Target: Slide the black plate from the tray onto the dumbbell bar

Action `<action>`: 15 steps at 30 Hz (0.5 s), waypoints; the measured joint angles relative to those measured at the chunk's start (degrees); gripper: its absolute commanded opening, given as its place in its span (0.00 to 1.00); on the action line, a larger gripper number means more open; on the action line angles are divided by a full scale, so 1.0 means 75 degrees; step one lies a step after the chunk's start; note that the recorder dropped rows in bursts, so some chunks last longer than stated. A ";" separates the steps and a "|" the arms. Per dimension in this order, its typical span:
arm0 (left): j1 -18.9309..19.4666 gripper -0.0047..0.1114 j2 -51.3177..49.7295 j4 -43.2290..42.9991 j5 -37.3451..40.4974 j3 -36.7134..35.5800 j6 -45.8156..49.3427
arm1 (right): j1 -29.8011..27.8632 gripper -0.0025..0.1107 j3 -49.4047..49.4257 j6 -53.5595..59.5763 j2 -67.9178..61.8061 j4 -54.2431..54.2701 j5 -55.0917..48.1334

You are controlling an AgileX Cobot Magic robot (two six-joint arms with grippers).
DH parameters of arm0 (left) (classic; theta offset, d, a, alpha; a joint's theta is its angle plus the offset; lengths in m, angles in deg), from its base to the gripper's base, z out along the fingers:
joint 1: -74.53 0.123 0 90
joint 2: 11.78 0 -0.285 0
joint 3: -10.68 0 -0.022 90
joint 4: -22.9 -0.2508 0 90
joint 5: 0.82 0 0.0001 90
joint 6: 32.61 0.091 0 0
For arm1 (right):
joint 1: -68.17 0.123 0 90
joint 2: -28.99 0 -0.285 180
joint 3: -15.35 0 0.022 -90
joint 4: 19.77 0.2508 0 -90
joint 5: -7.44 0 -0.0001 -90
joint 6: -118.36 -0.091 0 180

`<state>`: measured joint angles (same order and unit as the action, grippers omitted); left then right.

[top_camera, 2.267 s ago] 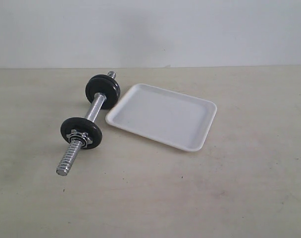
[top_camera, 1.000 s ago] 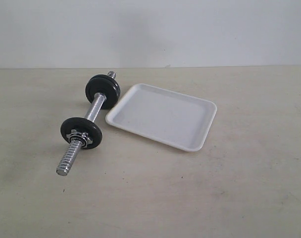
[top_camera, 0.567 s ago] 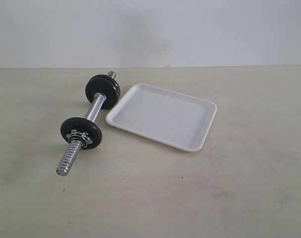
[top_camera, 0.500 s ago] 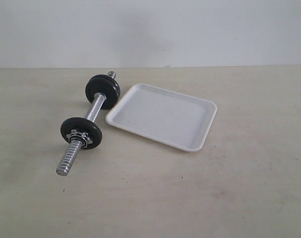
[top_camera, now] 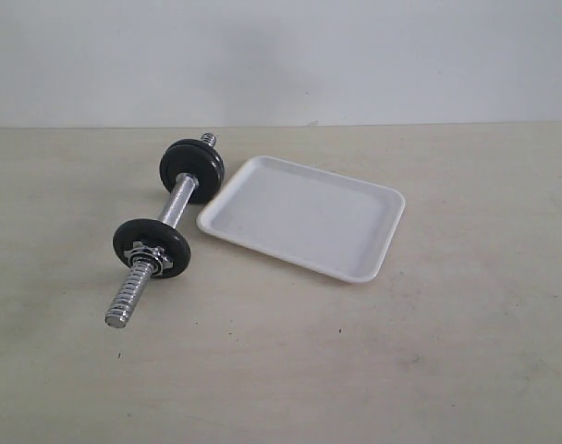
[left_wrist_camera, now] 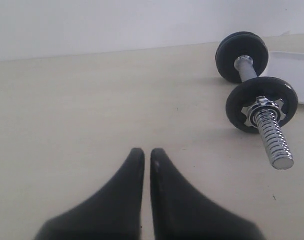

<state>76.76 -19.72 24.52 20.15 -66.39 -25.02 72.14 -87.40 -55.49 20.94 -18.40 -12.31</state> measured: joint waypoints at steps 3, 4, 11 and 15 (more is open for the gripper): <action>0.0142 0.08 0.0000 0.0000 0.0000 0.0000 0.0000 | 0.0000 0.04 0.0000 0.0000 0.0000 0.0000 0.0000; 0.0148 0.08 0.0000 0.0000 0.0000 0.0000 0.0000 | 0.0000 0.04 0.0000 0.0000 0.0000 0.0000 0.0000; 0.0148 0.08 0.0000 0.0000 0.0000 0.0000 0.0000 | 0.0000 0.04 0.0000 0.0000 0.0000 0.0000 0.0000; 0.0148 0.08 0.0000 0.0000 0.0000 0.0000 0.0000 | 0.0000 0.04 0.0000 0.0000 0.0000 0.0000 0.0000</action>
<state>77.87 -19.72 24.52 20.15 -66.39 -25.02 72.14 -87.40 -55.49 20.94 -18.40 -12.31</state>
